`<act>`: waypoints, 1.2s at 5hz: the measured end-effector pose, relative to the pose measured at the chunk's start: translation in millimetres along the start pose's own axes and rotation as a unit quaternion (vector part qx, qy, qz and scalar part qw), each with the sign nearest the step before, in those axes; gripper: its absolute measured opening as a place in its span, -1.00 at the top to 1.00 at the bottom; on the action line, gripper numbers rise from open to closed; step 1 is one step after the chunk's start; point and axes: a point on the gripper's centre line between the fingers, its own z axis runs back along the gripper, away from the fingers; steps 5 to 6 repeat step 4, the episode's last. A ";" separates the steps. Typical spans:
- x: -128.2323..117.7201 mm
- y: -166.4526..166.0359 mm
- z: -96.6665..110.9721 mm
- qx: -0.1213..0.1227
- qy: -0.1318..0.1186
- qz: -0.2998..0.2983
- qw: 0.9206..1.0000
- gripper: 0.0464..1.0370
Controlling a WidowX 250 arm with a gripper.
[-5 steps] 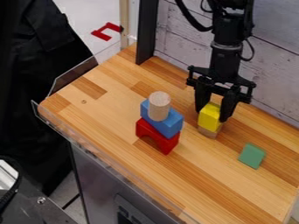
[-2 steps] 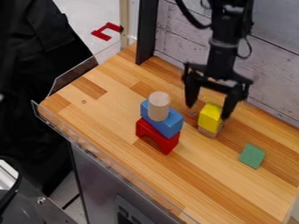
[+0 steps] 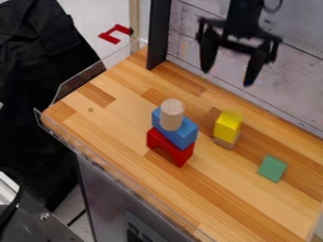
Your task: Put the yellow block on top of the cube with a hole
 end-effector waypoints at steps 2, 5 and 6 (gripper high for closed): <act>-32.3 13.7 20.9 0.000 0.014 0.008 1.000 -0.93; -49.5 24.0 28.5 -0.008 0.005 0.015 1.000 -0.93; -49.5 24.0 28.5 -0.008 0.005 0.015 1.000 -0.93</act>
